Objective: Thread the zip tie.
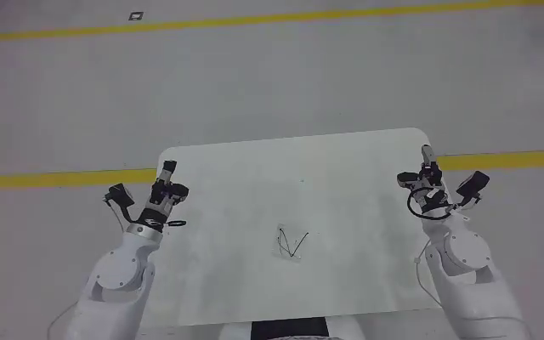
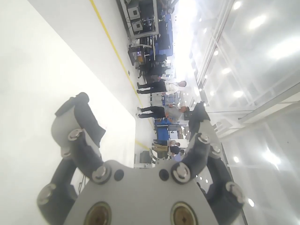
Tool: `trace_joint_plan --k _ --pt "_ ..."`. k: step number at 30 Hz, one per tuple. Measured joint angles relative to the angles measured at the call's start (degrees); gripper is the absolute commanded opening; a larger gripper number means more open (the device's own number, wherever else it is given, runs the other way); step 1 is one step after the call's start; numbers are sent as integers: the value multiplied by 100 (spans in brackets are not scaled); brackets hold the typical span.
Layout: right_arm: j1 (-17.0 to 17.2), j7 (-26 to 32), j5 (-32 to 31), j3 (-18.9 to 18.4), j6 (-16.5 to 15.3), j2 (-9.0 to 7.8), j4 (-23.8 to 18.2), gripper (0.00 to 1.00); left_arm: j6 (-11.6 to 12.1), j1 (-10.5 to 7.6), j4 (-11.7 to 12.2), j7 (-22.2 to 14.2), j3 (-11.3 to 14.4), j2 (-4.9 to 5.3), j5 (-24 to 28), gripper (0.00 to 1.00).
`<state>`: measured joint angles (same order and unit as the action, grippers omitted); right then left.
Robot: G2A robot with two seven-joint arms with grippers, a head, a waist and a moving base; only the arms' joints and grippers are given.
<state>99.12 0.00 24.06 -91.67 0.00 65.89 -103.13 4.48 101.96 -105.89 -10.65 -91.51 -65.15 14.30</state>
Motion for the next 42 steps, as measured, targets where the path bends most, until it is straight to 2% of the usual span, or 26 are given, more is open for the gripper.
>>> trace_joint_plan --k 2,4,8,11,12,23,25,28,31,34,36,42 --pt "0 0 0 0 0 0 0 100 7 -5 -10 -9 9 4 -8 100" --pt "0 0 0 0 0 0 0 100 135 -30 -92 -205 95 27 -206 100" --pt "0 0 0 0 0 0 0 100 239 -78 -145 -1173 284 85 -1092 100" --pt "0 0 0 0 0 0 0 100 294 -107 -159 -1827 355 137 -1554 100" --pt "0 0 0 0 0 0 0 100 318 -111 -158 -1940 355 146 -1643 100" --pt "0 0 0 0 0 0 0 100 331 -118 -165 -1943 360 147 -1645 100" --pt "0 0 0 0 0 0 0 100 366 -186 -270 -2075 501 151 -1802 100" --pt "0 0 0 0 0 0 0 100 327 -385 -410 -2309 801 155 -2152 100" --pt "0 0 0 0 0 0 0 100 208 -573 -496 -2484 1022 164 -2484 100" --pt "0 0 0 0 0 0 0 100 18 -713 -521 -2831 1219 187 -2850 100" --pt "0 0 0 0 0 0 0 100 -7 -764 -522 -3014 1251 206 -3046 100" --pt "0 0 0 0 0 0 0 100 2 -762 -520 -2991 1243 206 -3051 100"
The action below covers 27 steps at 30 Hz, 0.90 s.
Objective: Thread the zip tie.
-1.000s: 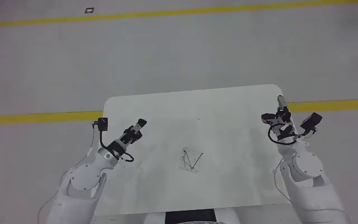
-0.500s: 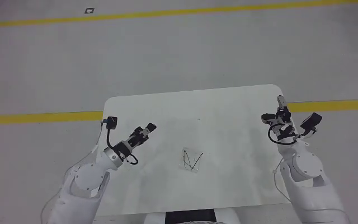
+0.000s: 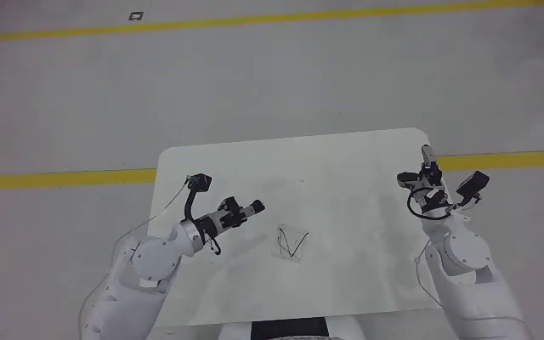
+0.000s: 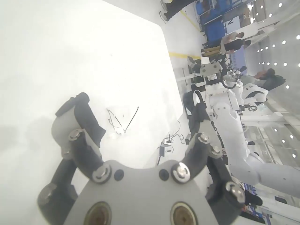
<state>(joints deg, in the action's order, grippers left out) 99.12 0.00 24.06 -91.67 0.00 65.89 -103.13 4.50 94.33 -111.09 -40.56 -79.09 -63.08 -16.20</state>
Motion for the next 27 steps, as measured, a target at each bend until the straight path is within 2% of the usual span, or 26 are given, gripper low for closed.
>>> trace_joint_plan --k 6,8,11,13,14,25,27 --pt "0 0 0 0 0 0 0 100 35 -51 -70 -63 68 10 -67 100" --pt "0 0 0 0 0 0 0 100 -33 -188 -262 -282 398 13 -552 100" --pt "0 0 0 0 0 0 0 100 -271 -320 -332 -613 856 15 -1446 100" --pt "0 0 0 0 0 0 0 100 -402 -395 -357 -845 1083 7 -1592 100" --pt "0 0 0 0 0 0 0 100 -366 -433 -372 -947 1186 5 -1590 100" --pt "0 0 0 0 0 0 0 100 -312 -441 -374 -965 1208 6 -1579 100" --pt "0 0 0 0 0 0 0 100 -321 -469 -407 -1008 1281 5 -1653 100"
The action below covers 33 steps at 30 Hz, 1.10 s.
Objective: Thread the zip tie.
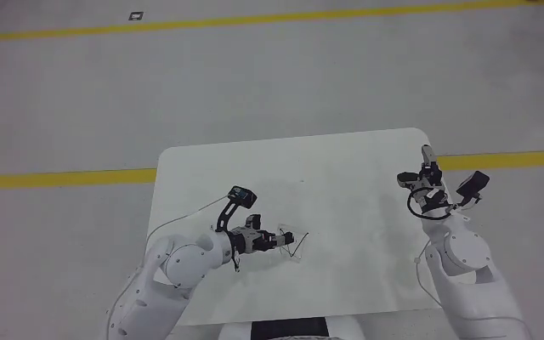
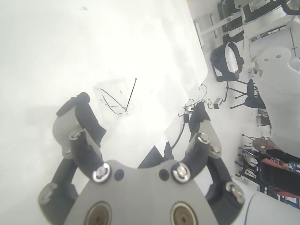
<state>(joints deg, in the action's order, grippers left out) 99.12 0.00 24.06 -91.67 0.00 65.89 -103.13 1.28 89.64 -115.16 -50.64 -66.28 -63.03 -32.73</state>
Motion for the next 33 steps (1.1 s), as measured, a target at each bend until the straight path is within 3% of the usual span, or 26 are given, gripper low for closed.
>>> trace_joint_plan --k 3,5,33 --pt "0 0 0 0 0 0 0 100 -305 -122 -66 -71 411 -24 -548 100" --pt "0 0 0 0 0 0 0 100 -439 -166 -80 -66 524 -29 -761 100" --pt "0 0 0 0 0 0 0 100 -376 -195 -36 -120 556 -22 -778 100"
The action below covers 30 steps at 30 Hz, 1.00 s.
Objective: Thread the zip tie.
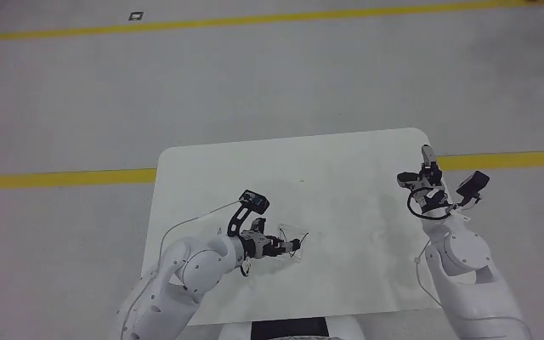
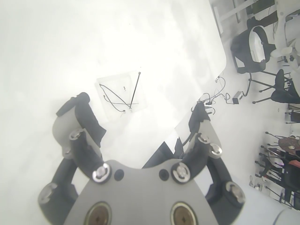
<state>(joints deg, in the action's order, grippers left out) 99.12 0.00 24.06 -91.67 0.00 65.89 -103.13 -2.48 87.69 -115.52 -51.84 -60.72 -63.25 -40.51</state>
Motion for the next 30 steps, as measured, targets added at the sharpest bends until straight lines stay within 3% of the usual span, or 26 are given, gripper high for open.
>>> trace_joint_plan --k 3,8,17,21,27,30 --pt "0 0 0 0 0 0 0 100 231 -193 182 -333 136 9 -61 100" --pt "0 0 0 0 0 0 0 100 274 -509 359 -569 417 -7 -252 100" --pt "0 0 0 0 0 0 0 100 248 -543 343 -460 471 -11 -310 100" --pt "0 0 0 0 0 0 0 100 505 -663 424 -406 643 -24 -254 100" --pt "0 0 0 0 0 0 0 100 724 -1086 935 -448 852 -78 163 100" --pt "0 0 0 0 0 0 0 100 832 -1300 1179 -608 1038 -103 132 100"
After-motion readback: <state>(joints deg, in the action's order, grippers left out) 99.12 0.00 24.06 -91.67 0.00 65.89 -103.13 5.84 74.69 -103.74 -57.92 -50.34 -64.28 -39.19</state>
